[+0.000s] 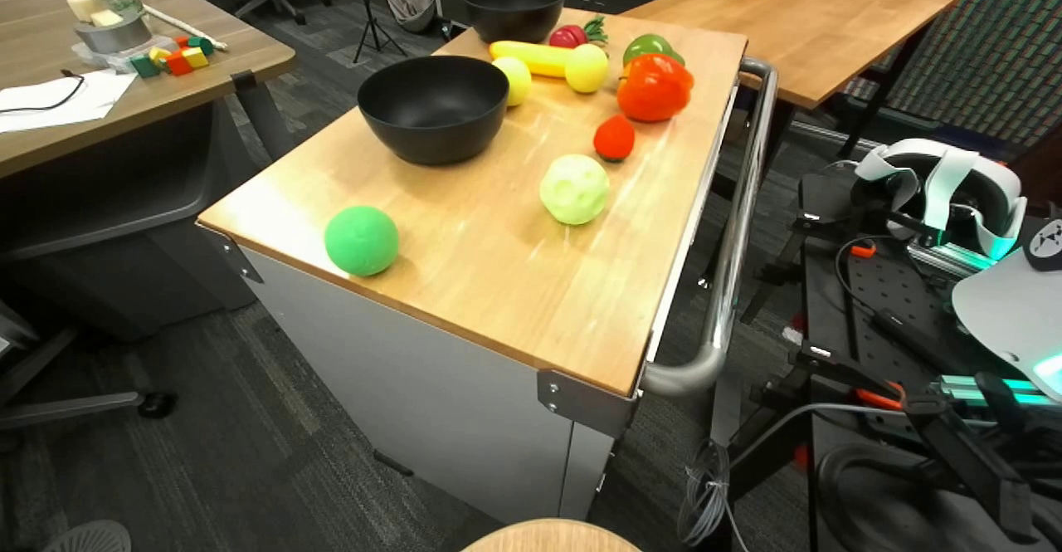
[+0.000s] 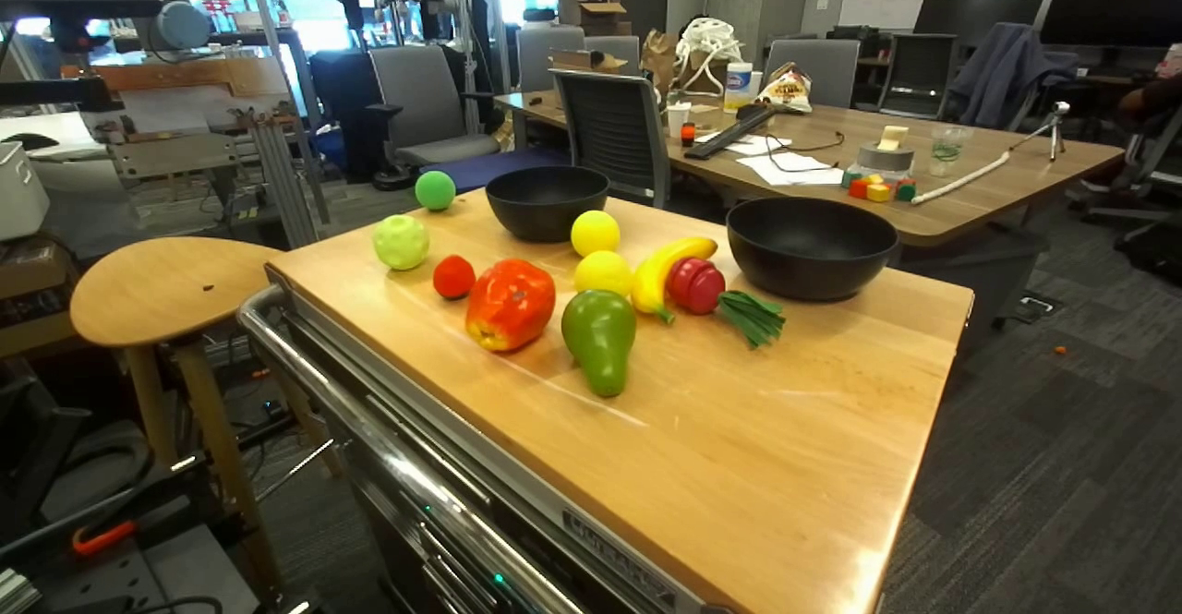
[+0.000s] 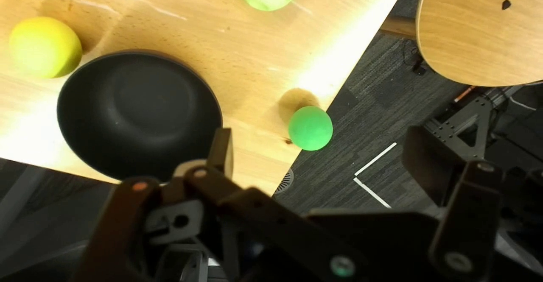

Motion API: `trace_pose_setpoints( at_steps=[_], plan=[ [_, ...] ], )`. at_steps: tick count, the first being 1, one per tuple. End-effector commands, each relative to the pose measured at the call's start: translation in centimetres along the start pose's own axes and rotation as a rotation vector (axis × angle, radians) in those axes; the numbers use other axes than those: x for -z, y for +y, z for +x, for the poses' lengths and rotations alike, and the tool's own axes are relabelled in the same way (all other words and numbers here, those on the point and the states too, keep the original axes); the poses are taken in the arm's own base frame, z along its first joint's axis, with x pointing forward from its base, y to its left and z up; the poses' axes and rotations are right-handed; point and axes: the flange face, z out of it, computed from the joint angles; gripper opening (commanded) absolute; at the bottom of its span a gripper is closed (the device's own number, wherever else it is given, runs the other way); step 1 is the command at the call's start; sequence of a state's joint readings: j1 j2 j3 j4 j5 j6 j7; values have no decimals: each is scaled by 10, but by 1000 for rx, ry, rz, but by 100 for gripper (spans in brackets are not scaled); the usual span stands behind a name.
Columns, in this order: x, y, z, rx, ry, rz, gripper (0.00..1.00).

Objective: Put the fruits and vegetables in the left bowl then put the remaining fruits and vegetables in the right bowl

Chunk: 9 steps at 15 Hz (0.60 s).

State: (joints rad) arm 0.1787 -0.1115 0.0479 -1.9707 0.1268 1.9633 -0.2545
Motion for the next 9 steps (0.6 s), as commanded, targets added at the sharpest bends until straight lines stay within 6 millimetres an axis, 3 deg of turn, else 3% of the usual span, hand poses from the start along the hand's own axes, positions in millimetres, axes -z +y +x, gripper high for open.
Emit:
trace_pose_setpoints(
  at_steps=[1,4,9],
  plan=[
    [4,1,7,-108,138,34,100],
    [-25,-6,28,-142,209,44,100],
    [-94,-27,58,-117,77,2,100]
  ],
)
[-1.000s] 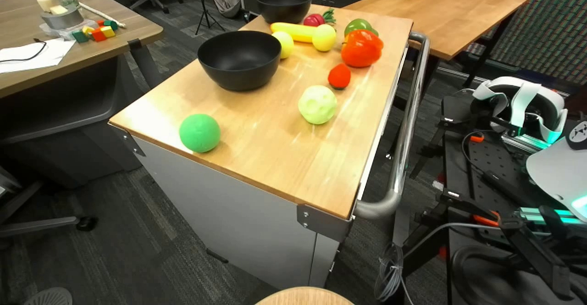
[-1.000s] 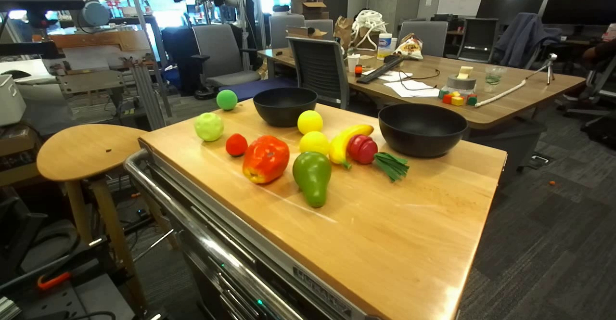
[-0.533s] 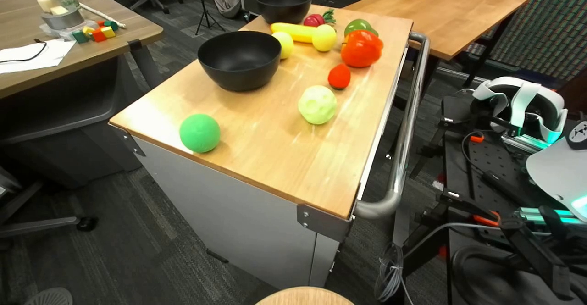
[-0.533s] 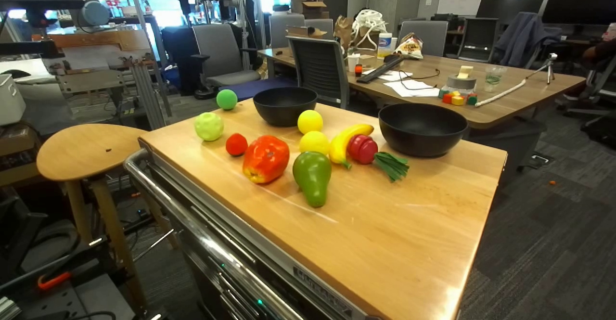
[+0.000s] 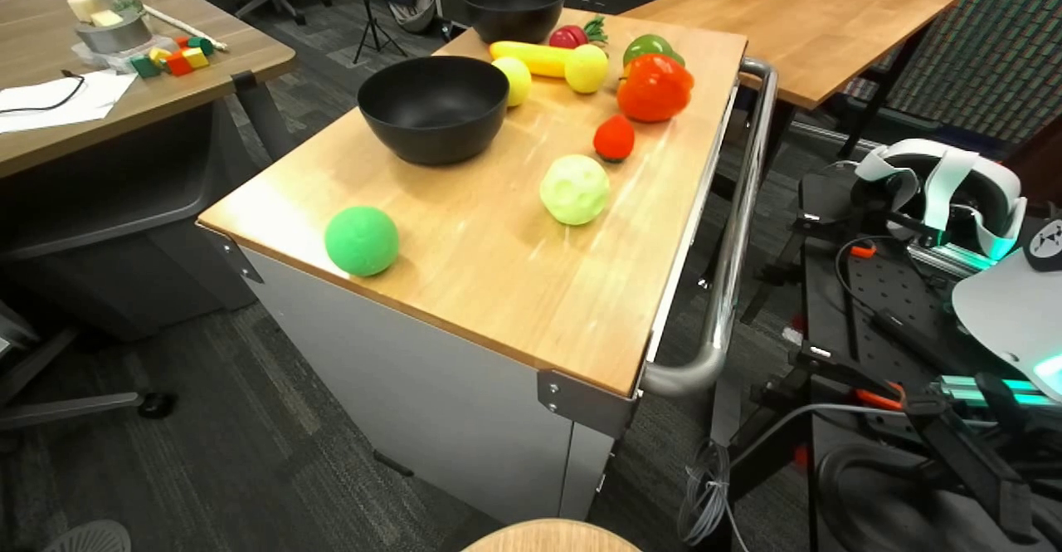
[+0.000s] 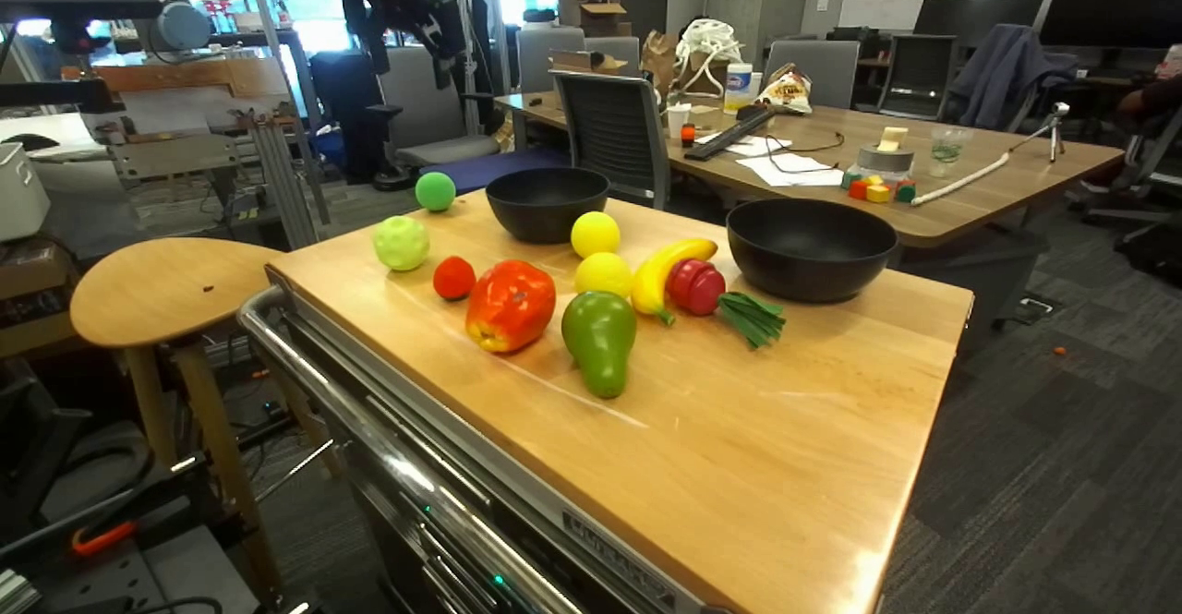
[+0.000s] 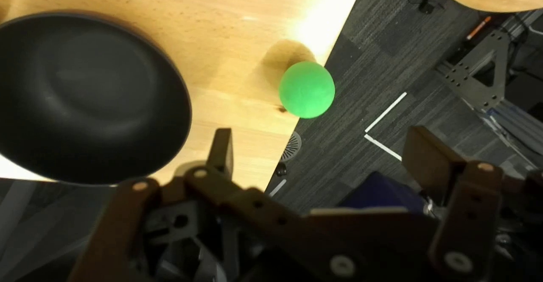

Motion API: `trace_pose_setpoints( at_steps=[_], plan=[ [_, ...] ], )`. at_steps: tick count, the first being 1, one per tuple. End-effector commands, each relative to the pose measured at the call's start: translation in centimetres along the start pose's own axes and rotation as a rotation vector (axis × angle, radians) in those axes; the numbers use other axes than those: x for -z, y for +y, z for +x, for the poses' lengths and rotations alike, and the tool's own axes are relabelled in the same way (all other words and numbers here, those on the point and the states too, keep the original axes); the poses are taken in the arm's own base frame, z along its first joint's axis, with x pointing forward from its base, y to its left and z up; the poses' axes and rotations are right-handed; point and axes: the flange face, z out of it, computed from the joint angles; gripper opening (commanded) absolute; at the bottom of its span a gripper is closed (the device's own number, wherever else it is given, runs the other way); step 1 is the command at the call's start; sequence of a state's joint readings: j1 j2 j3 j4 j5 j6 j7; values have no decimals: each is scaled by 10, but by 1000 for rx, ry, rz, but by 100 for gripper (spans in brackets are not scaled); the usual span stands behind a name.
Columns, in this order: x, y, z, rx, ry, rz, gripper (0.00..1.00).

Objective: Put the fruits and vegetables in the left bowl then put the remaining fruits and vegetables in the right bowl

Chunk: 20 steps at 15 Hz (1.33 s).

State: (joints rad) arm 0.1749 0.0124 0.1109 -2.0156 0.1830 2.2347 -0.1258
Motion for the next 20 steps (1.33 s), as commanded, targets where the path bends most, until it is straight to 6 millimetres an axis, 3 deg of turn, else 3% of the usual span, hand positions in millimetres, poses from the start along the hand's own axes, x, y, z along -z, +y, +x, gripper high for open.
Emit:
trace_pose_setpoints(
  at_steps=[1,6,9,20],
  plan=[
    [-42,-17,24,21,-40,-57,100],
    [-100,-24,38,78,-102,-173,100],
    [-123,-29,39,88,-133,-172,100],
    [-161,-55,43,124,-151,-123,100]
  ],
)
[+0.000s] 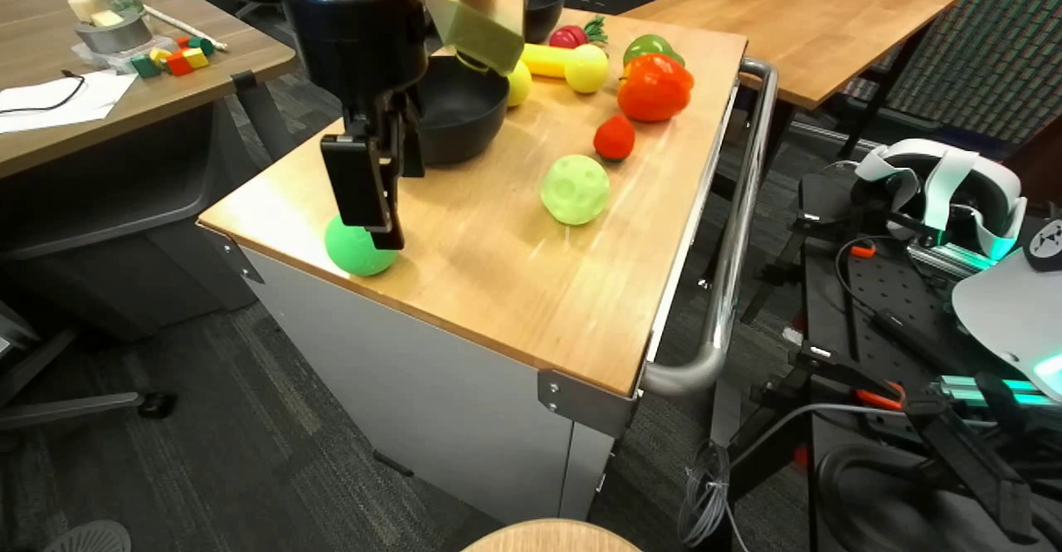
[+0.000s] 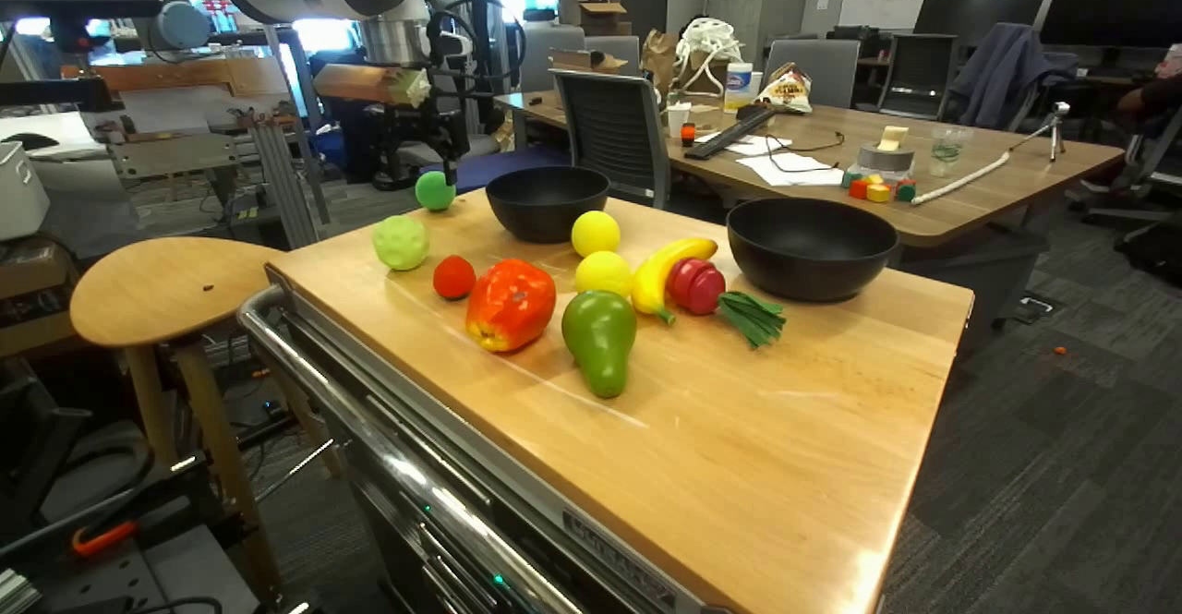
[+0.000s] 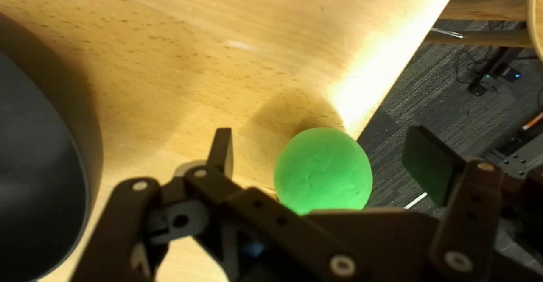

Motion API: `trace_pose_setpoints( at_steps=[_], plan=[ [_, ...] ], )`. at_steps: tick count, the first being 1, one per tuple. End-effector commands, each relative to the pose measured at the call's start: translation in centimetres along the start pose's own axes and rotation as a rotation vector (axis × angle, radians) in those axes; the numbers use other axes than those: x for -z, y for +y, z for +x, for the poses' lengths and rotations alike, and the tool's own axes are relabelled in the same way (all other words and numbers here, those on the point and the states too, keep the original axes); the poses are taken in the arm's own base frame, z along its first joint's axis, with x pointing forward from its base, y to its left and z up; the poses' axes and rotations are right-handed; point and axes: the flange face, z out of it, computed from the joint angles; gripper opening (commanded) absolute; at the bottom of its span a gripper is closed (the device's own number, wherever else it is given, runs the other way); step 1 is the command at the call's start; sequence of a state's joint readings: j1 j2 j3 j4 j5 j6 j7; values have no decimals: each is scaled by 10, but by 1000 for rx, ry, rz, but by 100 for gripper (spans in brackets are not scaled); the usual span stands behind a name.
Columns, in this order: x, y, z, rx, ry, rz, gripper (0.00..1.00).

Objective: Put the fruits and vegetables in the left bowl then put the remaining fruits and vegetables in the right bowl

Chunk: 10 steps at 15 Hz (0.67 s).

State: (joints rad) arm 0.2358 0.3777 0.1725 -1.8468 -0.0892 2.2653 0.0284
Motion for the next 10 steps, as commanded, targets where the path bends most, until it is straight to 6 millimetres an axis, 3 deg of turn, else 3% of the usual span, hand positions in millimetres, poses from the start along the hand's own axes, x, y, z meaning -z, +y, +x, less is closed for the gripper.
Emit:
trace_pose_setpoints(
  at_steps=[1,4,5,8,10],
  plan=[
    [-4,-17,17,23,34,1,100],
    [-12,-27,27,48,60,-20,100],
    [-15,-27,30,53,68,-31,96],
    [-27,-21,38,46,68,-82,77],
    [-34,-14,40,28,60,-108,56]
  ],
)
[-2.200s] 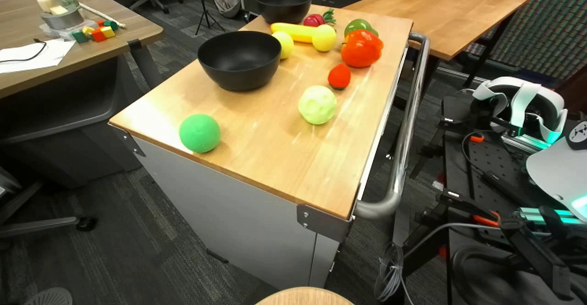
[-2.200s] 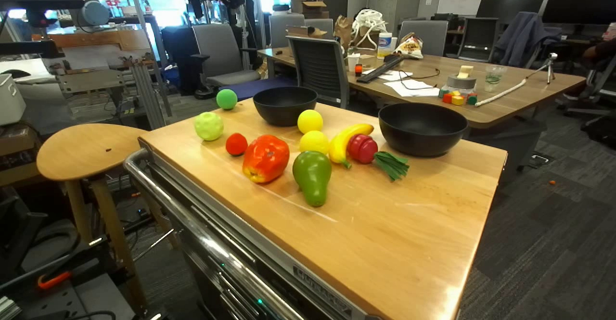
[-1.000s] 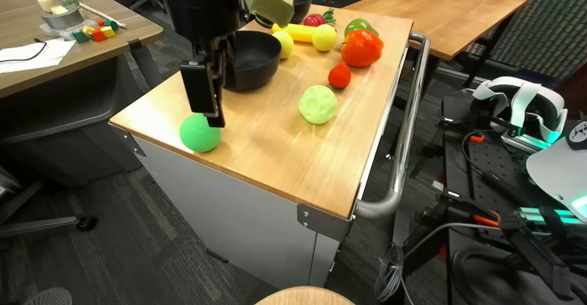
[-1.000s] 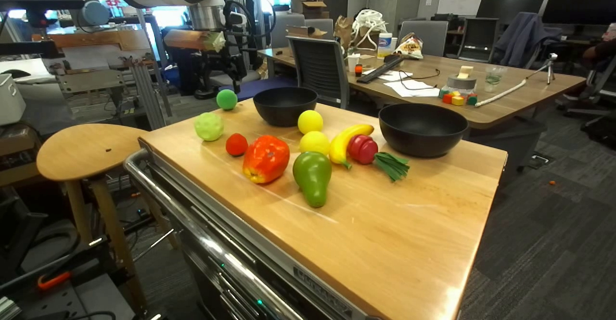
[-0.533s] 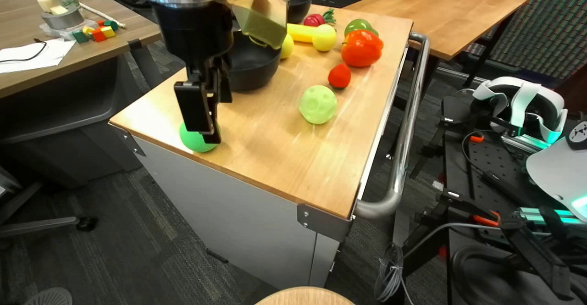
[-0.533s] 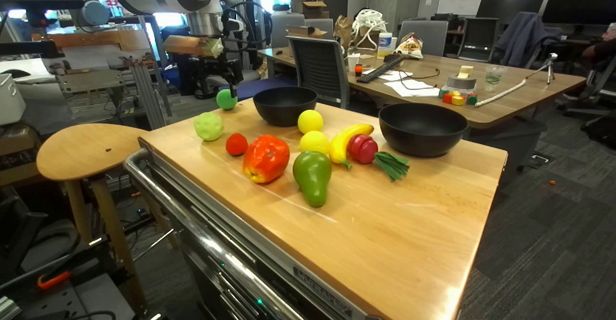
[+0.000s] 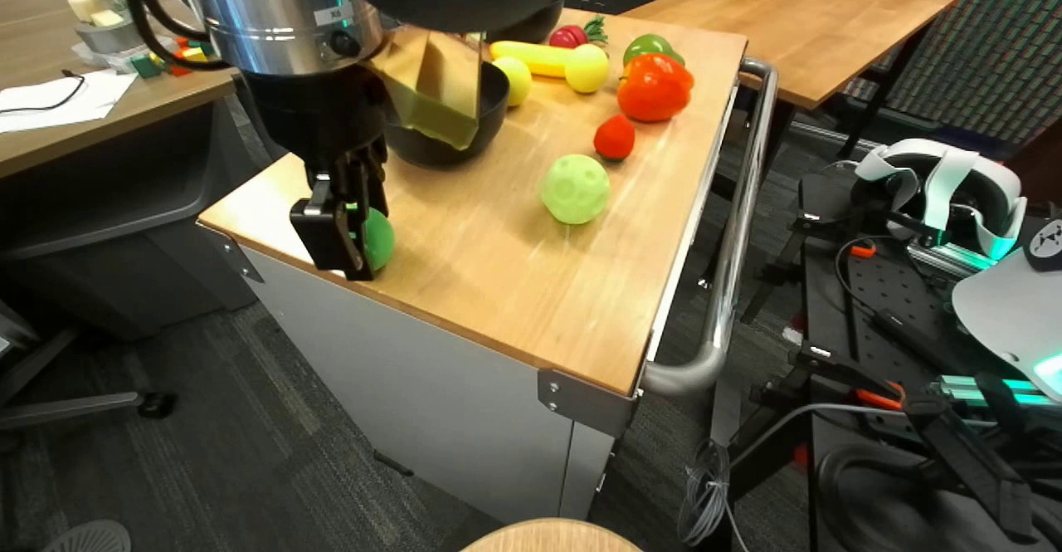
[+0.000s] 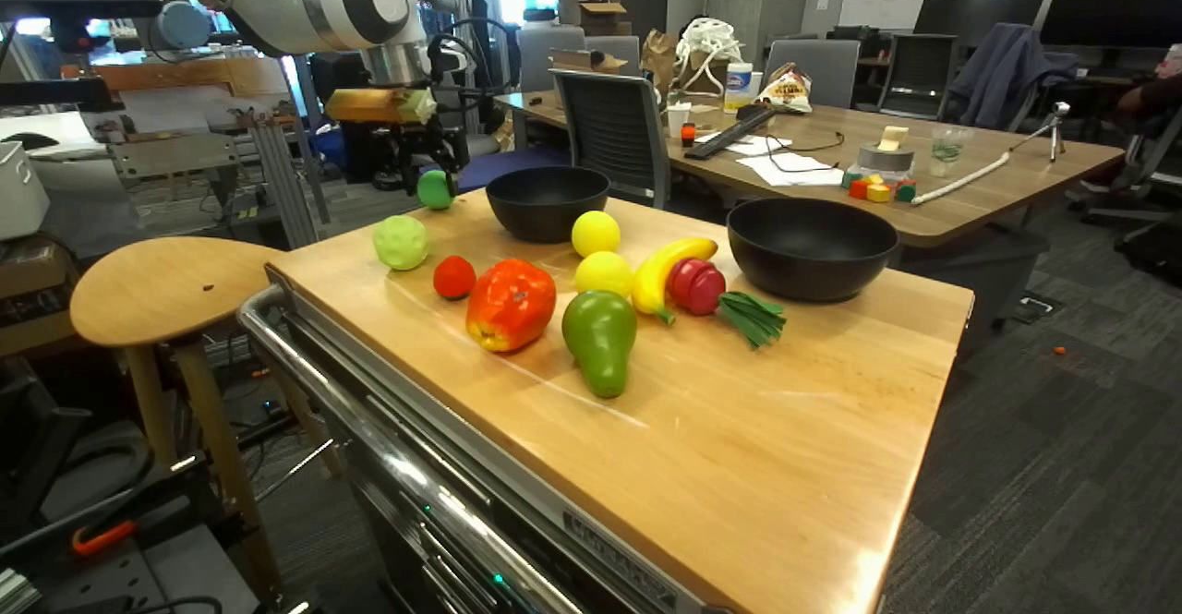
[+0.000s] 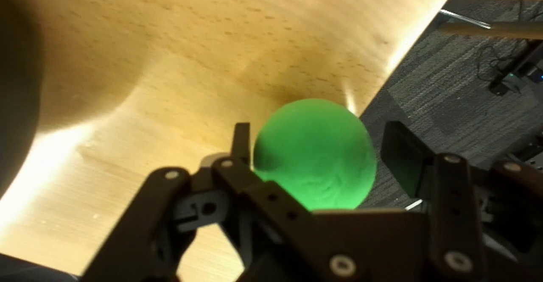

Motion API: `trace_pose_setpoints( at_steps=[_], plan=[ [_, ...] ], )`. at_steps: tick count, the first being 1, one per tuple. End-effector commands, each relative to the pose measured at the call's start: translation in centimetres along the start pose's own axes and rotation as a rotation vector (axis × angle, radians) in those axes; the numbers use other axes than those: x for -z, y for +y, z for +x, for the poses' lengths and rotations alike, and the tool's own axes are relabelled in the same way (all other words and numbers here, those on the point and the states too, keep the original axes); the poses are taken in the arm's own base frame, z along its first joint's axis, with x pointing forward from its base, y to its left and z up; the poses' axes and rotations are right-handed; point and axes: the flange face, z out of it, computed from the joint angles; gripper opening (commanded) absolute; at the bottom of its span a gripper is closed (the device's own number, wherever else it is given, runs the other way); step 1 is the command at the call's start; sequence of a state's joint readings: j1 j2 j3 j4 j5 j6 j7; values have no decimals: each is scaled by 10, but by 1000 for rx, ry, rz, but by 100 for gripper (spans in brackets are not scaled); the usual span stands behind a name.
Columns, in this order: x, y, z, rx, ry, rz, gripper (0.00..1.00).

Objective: Put the fruits and vegetables in the left bowl then put the remaining fruits and vegetables in the right bowl

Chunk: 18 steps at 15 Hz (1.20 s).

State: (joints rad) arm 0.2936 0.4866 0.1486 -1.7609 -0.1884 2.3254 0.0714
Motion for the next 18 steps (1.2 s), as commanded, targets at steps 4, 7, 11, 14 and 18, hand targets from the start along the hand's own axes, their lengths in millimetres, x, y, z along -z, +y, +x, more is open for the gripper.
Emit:
trace_pose_setpoints(
  at_steps=[4,7,11,14,18],
  plan=[
    [-7,14,15,-65,11,-55,34],
    [24,17,8,-59,13,-65,30],
    [107,62,1,-122,123,-175,29],
    [140,117,-16,-252,64,-160,29],
    [103,177,-35,-400,-111,-160,29]
  ],
)
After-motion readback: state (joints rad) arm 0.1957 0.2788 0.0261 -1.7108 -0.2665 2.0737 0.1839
